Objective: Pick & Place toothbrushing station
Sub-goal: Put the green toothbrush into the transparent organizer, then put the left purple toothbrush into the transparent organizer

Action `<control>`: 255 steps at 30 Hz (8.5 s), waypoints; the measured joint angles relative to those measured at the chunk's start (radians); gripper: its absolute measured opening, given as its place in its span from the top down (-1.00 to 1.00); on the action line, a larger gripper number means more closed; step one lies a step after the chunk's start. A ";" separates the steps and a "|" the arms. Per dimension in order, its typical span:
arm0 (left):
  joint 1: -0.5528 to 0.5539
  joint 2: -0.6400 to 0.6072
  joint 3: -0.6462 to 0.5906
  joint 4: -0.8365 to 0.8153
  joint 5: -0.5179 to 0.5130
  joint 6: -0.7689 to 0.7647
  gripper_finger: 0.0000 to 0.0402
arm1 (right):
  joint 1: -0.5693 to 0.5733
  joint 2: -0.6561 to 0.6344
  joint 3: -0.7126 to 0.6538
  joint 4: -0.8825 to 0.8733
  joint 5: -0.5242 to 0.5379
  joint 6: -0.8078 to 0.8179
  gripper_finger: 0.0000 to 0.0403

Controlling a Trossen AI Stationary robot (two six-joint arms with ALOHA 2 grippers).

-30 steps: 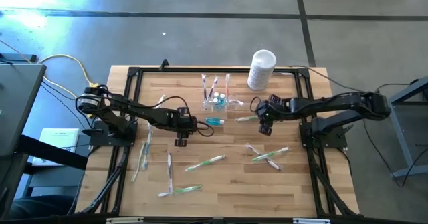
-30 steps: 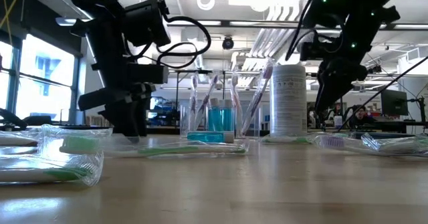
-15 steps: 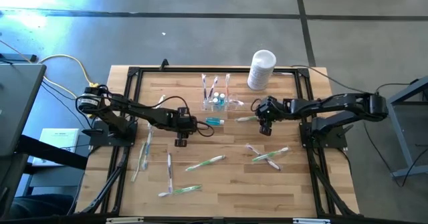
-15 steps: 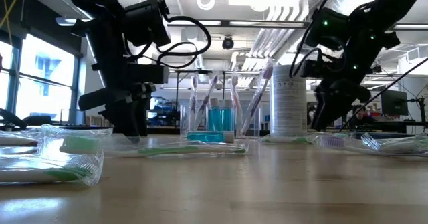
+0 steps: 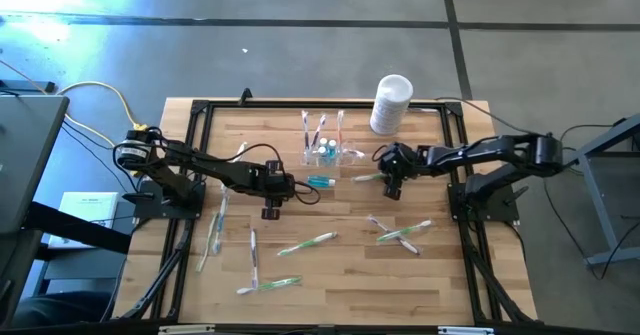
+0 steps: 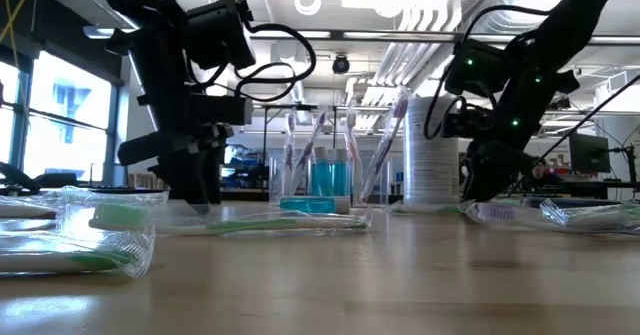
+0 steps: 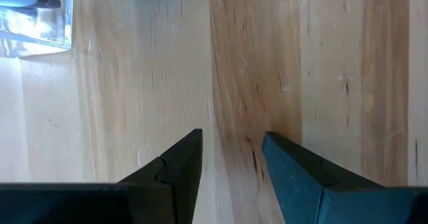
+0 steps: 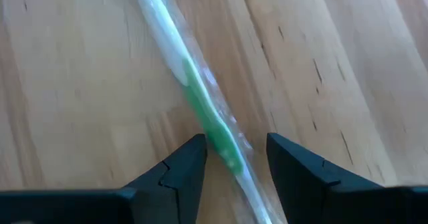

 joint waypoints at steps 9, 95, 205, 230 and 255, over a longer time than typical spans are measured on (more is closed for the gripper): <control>0.000 0.000 0.000 0.011 0.000 0.000 0.20 | 0.002 0.006 -0.004 0.026 -0.011 -0.007 0.69; 0.000 -0.006 0.006 -0.015 -0.008 -0.028 0.20 | 0.590 0.149 0.592 -0.444 1.141 -1.154 0.94; 0.000 -0.005 -0.024 0.019 0.006 -0.034 0.20 | 0.412 0.115 0.710 -0.157 1.193 -1.068 -0.29; 0.000 -0.005 -0.023 -0.013 0.000 -0.045 0.20 | 0.423 -0.266 0.685 -0.716 0.750 0.495 -0.25; -0.048 -0.160 0.121 -0.665 0.178 -0.402 0.20 | 0.514 -0.263 0.209 -0.131 0.418 0.440 -0.25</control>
